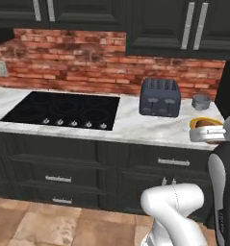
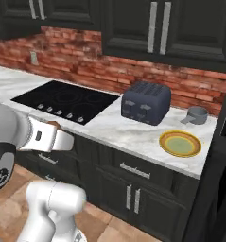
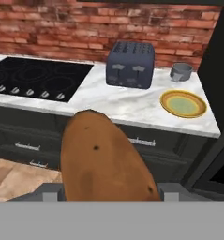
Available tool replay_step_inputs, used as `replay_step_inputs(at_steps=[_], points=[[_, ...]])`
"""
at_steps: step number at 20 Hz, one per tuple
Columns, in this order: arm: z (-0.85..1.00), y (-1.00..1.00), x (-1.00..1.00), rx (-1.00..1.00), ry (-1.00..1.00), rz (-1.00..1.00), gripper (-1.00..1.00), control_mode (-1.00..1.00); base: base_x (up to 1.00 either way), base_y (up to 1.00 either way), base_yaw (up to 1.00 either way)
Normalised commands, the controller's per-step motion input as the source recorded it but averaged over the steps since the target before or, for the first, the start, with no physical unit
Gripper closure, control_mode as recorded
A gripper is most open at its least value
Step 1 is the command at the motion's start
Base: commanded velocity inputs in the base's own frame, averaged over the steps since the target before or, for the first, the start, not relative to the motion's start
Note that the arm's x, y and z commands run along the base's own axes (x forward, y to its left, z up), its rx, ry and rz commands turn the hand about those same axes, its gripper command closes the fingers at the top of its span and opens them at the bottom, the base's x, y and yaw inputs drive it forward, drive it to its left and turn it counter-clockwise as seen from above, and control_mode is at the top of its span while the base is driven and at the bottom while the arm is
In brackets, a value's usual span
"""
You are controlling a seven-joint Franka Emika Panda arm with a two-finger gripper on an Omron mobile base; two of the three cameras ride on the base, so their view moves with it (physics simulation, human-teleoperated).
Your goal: Pick the potato from the microwave and place it on plate located on the counter.
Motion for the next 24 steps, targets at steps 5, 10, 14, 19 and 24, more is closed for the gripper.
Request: replay_step_inputs(at_steps=[5,10,14,19,24], points=[[0.0,0.0,0.0,0.0,0.0,0.0,1.0,1.0,0.61,0.25,-0.59],[0.0,0.0,0.0,0.0,0.0,0.0,1.0,1.0,0.72,0.13,-0.42],[0.0,0.0,0.0,0.0,0.0,0.0,1.0,1.0,0.65,0.07,-0.28],[0.0,0.0,0.0,0.0,0.0,0.0,1.0,1.0,0.62,0.0,-0.14],[0.0,0.0,0.0,0.0,0.0,0.0,1.0,1.0,0.37,0.0,0.0]])
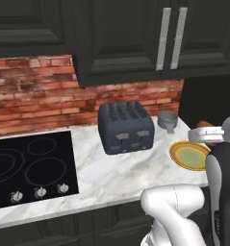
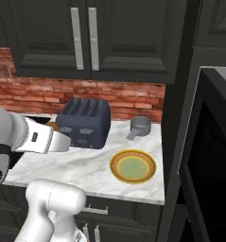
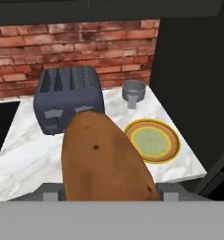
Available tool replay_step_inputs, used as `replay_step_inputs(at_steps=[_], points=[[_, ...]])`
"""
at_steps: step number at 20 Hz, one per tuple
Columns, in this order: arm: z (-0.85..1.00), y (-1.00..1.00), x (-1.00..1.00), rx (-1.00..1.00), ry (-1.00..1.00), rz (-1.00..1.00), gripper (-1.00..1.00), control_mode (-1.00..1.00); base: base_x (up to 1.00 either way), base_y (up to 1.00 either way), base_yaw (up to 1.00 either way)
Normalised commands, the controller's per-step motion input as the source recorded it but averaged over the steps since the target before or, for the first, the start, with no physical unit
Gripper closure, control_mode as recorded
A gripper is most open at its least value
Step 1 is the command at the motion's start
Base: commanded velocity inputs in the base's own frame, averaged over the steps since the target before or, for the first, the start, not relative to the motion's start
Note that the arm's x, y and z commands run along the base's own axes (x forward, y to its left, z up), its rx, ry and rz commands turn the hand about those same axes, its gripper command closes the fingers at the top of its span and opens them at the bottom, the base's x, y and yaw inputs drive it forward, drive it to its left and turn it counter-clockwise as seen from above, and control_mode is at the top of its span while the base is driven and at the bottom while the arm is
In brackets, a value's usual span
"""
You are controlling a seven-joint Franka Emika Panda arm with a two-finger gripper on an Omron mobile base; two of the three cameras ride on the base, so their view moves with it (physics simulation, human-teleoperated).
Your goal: Pick the potato from the microwave and place it on plate located on the counter.
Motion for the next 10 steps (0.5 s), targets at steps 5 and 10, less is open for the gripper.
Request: replay_step_inputs(at_steps=[5,10], points=[[-0.05,-0.23,0.54,0.02,0.01,0.0,1.0,-1.0,0.16,-0.02,0.0],[-0.38,-0.69,1.0,0.08,0.28,0.0,1.0,-1.0,0.0,0.0,0.0]])
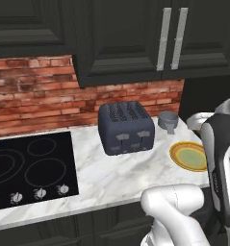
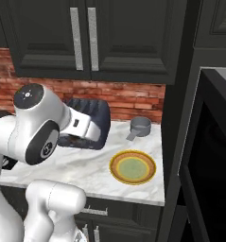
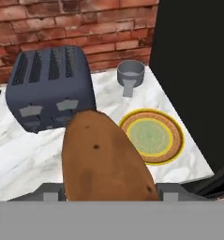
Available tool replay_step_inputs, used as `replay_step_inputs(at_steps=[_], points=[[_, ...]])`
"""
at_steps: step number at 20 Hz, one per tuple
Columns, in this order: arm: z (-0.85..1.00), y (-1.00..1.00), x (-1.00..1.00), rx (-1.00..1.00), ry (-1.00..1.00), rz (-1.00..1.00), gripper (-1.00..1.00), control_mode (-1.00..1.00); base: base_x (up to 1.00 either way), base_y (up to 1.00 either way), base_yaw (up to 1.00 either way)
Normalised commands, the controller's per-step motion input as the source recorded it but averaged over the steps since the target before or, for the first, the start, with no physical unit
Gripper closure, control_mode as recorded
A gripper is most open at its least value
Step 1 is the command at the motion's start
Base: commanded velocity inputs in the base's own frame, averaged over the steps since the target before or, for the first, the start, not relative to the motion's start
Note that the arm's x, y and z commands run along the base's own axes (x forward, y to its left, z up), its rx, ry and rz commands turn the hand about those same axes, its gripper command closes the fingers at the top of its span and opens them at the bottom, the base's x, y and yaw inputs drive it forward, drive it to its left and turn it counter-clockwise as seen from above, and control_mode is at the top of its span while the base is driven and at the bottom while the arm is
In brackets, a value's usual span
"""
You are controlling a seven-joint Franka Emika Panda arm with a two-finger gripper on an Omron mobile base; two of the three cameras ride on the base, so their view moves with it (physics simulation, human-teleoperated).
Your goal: Pick the potato from the microwave and place it on plate located on the counter.
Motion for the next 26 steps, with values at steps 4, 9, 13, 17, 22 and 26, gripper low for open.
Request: replay_step_inputs(at_steps=[4,9,13,17,22,26], points=[[-0.53,-0.59,1.0,0.03,0.34,0.0,1.0,-1.0,0.0,0.0,0.0],[-0.74,-0.4,0.99,0.0,0.35,-0.01,1.0,-1.0,0.0,0.0,0.0],[-0.91,-0.15,0.81,0.0,0.27,-0.01,1.0,-1.0,0.0,0.0,0.0],[-0.83,-0.1,0.59,0.0,0.15,-0.01,1.0,-1.0,0.0,0.0,0.0],[-0.79,-0.12,0.65,0.0,0.16,0.0,1.0,-1.0,0.0,0.0,0.0],[-0.78,-0.19,0.56,0.0,0.07,0.0,1.0,-1.0,0.0,0.0,0.0]])
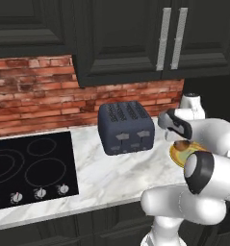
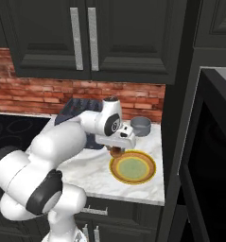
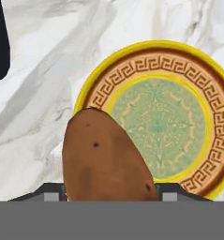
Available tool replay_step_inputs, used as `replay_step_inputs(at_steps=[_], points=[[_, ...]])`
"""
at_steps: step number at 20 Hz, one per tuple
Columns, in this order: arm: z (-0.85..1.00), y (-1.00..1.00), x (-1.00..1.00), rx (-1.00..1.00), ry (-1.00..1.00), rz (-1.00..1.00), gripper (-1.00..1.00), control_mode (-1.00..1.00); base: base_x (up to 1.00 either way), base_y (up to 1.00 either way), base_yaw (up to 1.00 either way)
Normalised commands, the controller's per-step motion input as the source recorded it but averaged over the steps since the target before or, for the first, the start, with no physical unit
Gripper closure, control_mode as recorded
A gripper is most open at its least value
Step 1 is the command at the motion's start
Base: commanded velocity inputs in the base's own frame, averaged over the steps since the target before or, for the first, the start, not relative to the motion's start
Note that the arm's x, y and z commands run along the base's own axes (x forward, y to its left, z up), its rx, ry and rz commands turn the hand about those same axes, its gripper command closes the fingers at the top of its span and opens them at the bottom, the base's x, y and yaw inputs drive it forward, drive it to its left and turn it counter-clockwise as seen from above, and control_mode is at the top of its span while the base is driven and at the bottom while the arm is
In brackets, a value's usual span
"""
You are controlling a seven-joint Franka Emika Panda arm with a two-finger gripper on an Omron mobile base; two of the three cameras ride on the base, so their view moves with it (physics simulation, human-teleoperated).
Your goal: Pick the potato from the microwave and place it on plate located on the counter.
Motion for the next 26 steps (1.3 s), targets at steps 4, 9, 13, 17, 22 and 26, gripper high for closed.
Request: replay_step_inputs(at_steps=[4,9,13,17,22,26], points=[[-0.66,-0.35,0.38,0.02,0.02,0.0,1.0,-1.0,0.0,0.0,0.0],[-0.6,-0.35,0.23,0.02,0.01,0.0,1.0,-1.0,0.0,0.0,0.0],[-0.35,-0.35,0.24,0.03,0.01,0.0,1.0,-1.0,0.0,0.0,0.0],[-0.21,-0.27,0.04,0.0,0.0,0.0,1.0,-1.0,0.0,0.0,0.0],[-0.05,-0.05,-0.06,0.0,0.0,-0.01,1.0,-1.0,0.0,0.0,0.0],[0.0,0.0,0.0,0.0,0.0,0.0,1.0,-1.0,0.0,0.0,0.0]])
